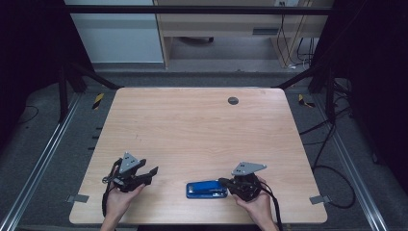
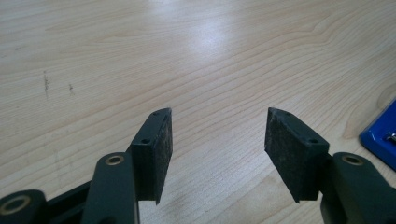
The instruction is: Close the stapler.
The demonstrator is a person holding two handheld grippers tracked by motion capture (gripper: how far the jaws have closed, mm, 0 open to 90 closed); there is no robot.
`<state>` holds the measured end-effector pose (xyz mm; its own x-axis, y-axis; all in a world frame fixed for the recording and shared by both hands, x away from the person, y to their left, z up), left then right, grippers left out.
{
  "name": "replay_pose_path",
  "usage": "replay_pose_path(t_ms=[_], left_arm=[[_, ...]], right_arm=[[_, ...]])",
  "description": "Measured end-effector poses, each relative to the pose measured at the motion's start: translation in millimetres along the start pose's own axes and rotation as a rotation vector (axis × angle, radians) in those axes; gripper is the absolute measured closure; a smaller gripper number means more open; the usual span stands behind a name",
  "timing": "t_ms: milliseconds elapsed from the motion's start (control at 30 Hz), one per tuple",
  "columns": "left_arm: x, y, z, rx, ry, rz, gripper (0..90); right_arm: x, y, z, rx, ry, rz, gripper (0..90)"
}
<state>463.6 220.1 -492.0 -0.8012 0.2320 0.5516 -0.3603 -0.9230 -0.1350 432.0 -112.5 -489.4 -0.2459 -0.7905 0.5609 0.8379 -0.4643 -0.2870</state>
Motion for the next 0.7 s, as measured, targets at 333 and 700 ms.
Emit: replay_pose_path(t_ms=[333,700], left_arm=[[-3.6,0.1,-0.7,0.012,-0.002,-0.008,41.3],[-8.6,-3.2,-3.6,0.031,-0.018,-0.008,37.1]], right_arm=[[10.8,6.9,7.3,0.024,0.066,-0.023,90.0],[41.5,56.0,-0.9,-0.085,0.111,-0.25,60.8]])
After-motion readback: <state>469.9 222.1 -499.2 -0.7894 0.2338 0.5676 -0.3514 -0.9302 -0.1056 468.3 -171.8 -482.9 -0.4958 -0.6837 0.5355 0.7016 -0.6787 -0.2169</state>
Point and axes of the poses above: each handheld gripper's, and its own axes: x roughly backward along the jaws, z roughly out of its top, y roughly to its right, the point moved 4 cm from there along -x, roughly forward along the jaws, and after that the axes turned 14 degrees about z, right-handed, at the moved point
